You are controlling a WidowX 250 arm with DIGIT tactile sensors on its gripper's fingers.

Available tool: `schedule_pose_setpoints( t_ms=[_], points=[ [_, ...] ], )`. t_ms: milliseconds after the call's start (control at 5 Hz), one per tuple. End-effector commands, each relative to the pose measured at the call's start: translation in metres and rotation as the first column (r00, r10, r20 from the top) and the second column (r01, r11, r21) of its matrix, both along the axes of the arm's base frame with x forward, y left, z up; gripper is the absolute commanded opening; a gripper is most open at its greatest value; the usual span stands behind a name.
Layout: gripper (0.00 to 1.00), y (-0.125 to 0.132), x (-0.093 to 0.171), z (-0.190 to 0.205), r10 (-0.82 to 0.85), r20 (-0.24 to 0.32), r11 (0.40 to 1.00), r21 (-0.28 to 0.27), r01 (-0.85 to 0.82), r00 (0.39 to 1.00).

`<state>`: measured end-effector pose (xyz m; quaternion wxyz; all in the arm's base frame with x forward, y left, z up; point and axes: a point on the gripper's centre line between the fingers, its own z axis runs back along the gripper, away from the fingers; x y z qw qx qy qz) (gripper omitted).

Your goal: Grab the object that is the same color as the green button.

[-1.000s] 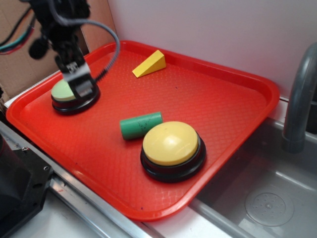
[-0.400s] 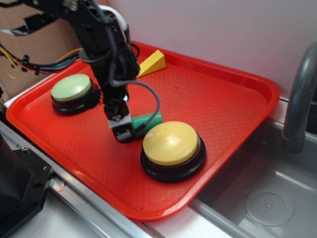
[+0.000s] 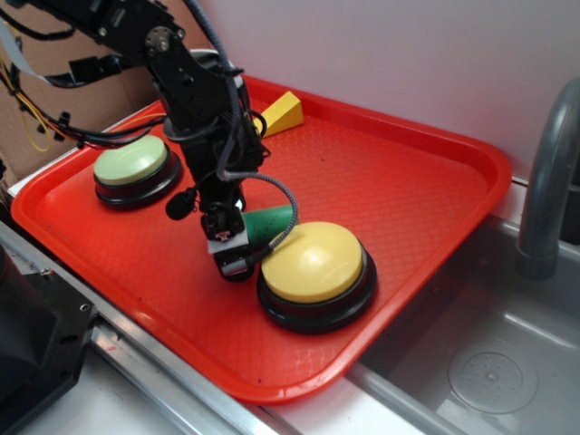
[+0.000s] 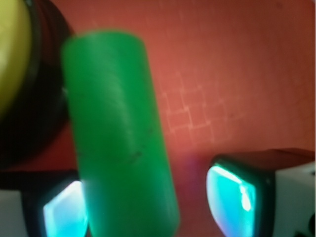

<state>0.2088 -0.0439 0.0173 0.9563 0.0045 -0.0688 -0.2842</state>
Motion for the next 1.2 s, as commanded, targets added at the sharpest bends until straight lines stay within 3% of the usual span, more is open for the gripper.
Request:
schedule_pose_setpoints(
  t_ms=[0,200,400,600,800,1000],
  points=[
    [0.00,0.007,0.010,0.007,-0.022,0.040,0.998,-0.058,0.025,0.999],
    [0.00,0.012,0.010,0.015,0.000,0.045,0.994,-0.107,0.005,0.999],
    [0.00,0.012,0.014,0.043,0.033,0.054,0.996,-0.086,-0.028,0.998],
    [0.00,0.020,0.016,0.082,0.191,-0.027,0.974,-0.115,-0.193,0.981],
    [0.00,0.031,0.017,0.132,0.428,-0.077,0.899,-0.070,-0.433,0.901],
    [0.00,0.046,0.015,0.176,0.620,-0.071,0.774,-0.113,-0.624,0.782]
  ],
)
